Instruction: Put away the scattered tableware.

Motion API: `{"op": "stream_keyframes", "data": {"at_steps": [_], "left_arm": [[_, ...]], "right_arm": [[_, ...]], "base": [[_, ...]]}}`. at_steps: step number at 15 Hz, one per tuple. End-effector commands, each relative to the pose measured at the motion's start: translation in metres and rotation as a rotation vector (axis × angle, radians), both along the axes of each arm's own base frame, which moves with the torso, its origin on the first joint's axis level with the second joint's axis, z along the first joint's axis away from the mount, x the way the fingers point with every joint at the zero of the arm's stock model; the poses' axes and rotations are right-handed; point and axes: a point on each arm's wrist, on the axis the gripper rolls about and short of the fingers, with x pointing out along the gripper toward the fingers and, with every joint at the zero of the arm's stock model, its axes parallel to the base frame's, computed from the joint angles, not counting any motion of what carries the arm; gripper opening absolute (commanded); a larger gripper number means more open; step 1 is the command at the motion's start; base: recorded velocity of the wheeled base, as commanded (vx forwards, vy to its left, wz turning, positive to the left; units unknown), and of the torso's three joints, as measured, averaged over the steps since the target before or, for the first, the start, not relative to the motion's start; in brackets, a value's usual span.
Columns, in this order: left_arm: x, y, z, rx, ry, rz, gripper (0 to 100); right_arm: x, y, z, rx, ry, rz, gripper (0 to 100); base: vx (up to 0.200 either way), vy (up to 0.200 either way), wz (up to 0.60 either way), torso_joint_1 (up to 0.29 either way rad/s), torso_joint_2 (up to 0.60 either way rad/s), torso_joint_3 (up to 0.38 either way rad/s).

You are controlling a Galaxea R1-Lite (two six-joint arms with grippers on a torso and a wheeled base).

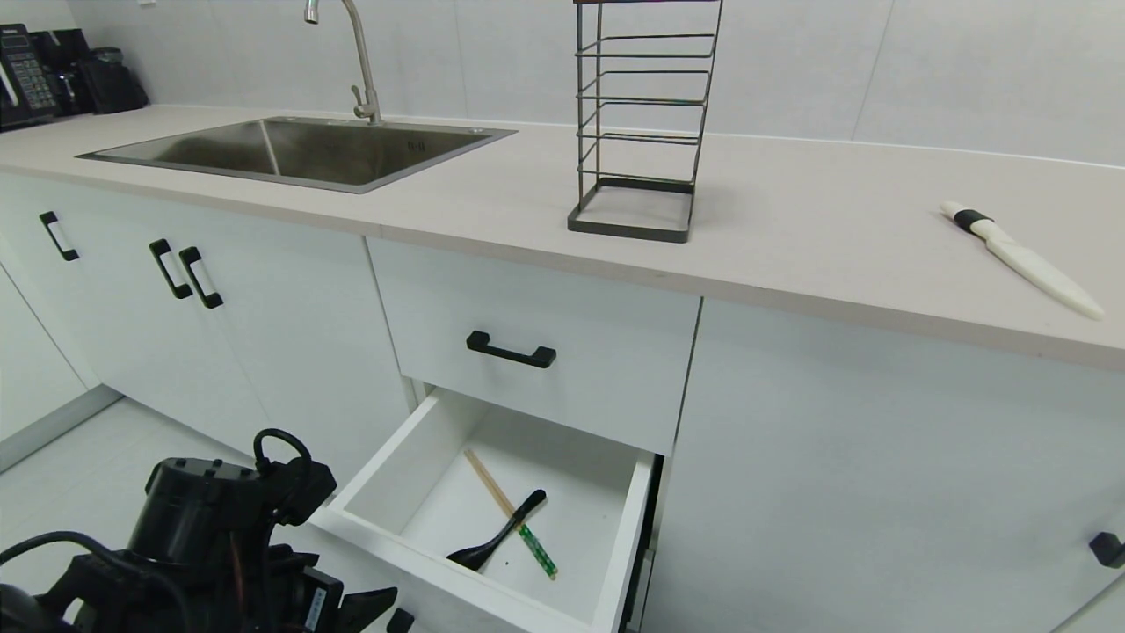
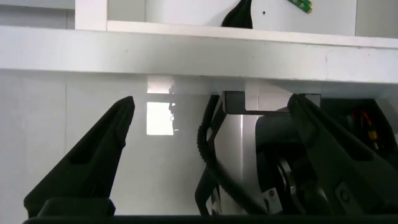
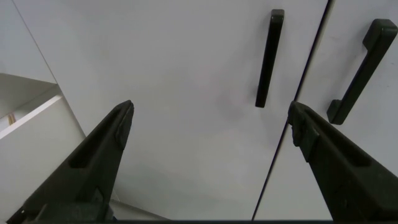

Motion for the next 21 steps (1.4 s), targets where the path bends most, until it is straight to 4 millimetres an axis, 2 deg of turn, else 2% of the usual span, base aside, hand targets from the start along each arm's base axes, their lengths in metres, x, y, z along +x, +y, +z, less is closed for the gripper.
{"op": "stream_keyframes", "data": {"at_steps": [1, 6, 8, 14, 19, 21], "left_arm": [[0.007, -0.002, -0.002, -0.003, -0.007, 0.000, 100], [0.030, -0.010, -0.012, -0.031, -0.090, -0.008, 100], [0.036, -0.012, -0.010, -0.038, -0.115, -0.007, 100], [0.080, -0.027, -0.002, -0.087, -0.259, -0.014, 100], [0.095, -0.032, -0.006, -0.092, -0.275, -0.014, 100], [0.101, -0.037, -0.013, -0.096, -0.272, -0.024, 100]], "right_arm": [[0.000, 0.000, 0.000, 0.000, 0.002, 0.000, 100], [0.000, 0.000, 0.000, -0.004, 0.002, 0.001, 100], [0.000, 0.000, 0.000, -0.004, 0.002, 0.001, 100], [0.000, 0.000, 0.000, -0.004, 0.002, 0.001, 100], [0.000, 0.000, 0.000, -0.003, 0.002, 0.001, 100], [0.000, 0.000, 0.000, -0.003, 0.003, 0.001, 100]], "base": [[0.000, 0.000, 0.00, 0.000, 0.00, 0.000], [0.000, 0.000, 0.00, 0.000, 0.00, 0.000], [0.000, 0.000, 0.00, 0.000, 0.00, 0.000], [0.000, 0.000, 0.00, 0.000, 0.00, 0.000], [0.000, 0.000, 0.00, 0.000, 0.00, 0.000], [0.000, 0.000, 0.00, 0.000, 0.00, 0.000]]}}
